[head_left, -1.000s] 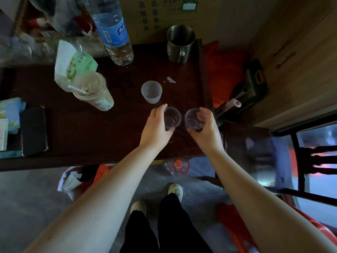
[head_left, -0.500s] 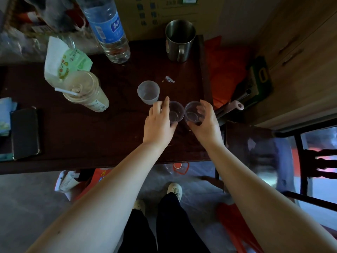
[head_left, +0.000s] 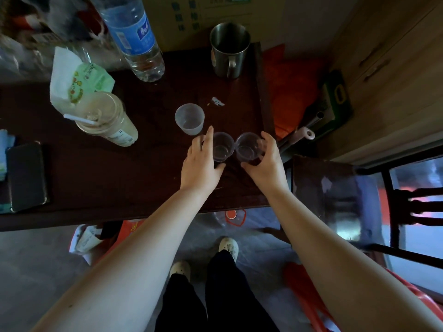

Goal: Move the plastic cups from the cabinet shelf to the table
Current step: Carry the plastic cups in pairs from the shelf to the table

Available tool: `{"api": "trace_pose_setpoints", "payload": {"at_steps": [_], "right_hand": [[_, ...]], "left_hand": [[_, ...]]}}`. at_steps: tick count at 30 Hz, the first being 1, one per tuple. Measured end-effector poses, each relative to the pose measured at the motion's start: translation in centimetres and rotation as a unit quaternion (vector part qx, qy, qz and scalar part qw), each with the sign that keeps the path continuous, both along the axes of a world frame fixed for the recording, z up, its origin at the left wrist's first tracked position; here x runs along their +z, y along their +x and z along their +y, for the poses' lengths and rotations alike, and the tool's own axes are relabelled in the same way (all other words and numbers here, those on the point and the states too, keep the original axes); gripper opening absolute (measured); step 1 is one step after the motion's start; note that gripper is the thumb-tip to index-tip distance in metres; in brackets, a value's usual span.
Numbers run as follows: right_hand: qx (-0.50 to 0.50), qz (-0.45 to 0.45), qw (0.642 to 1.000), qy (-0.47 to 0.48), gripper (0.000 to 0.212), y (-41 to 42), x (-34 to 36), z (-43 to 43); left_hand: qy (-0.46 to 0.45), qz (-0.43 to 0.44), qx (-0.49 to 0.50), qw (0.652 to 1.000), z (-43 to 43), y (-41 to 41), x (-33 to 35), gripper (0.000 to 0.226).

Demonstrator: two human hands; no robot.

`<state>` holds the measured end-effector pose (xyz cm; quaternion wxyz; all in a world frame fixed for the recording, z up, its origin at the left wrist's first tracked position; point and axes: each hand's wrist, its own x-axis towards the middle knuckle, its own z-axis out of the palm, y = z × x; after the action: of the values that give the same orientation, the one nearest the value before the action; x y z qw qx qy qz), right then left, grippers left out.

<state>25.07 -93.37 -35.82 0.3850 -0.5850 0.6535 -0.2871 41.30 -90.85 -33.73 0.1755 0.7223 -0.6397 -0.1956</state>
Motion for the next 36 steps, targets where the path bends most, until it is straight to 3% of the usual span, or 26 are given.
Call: {"api": "trace_pose_setpoints", "payload": {"at_steps": [4, 7, 11, 16, 21, 29, 36], "right_hand": [[-0.023, 0.019, 0.999, -0.015, 0.086, -0.7, 1.9, 2.0], [-0.053, 0.037, 0.997, -0.043, 0.074, -1.0, 4.6, 3.9], [-0.096, 0.094, 0.985, -0.111, 0.060, -0.8, 9.6, 7.3], [-0.136, 0.168, 0.957, -0.192, 0.060, 0.2, 16.8, 14.1], [-0.172, 0.254, 0.925, -0.224, 0.068, 0.1, 23.2, 23.2], [-0.329, 0.253, 0.870, -0.265, 0.052, -4.3, 30.0, 38.4], [-0.463, 0.300, 0.802, -0.230, 0.050, -9.4, 31.8, 55.0]], "left_hand": [[0.004, 0.028, 0.006, 1.000, 2.0, 1.0, 2.1, 0.088], [-0.024, 0.061, -0.018, 0.998, 3.5, 1.8, 5.0, 0.082], [-0.105, 0.070, -0.080, 0.989, 5.3, 2.7, 10.5, 0.074], [-0.180, 0.050, -0.193, 0.963, 9.1, 3.0, 17.8, 0.063], [-0.261, -0.031, -0.334, 0.905, 14.7, 0.6, 25.0, 0.048], [-0.288, -0.016, -0.503, 0.815, 24.9, -7.3, 31.5, 0.054], [-0.288, 0.053, -0.614, 0.733, 37.4, -16.8, 33.2, 0.056]]}}
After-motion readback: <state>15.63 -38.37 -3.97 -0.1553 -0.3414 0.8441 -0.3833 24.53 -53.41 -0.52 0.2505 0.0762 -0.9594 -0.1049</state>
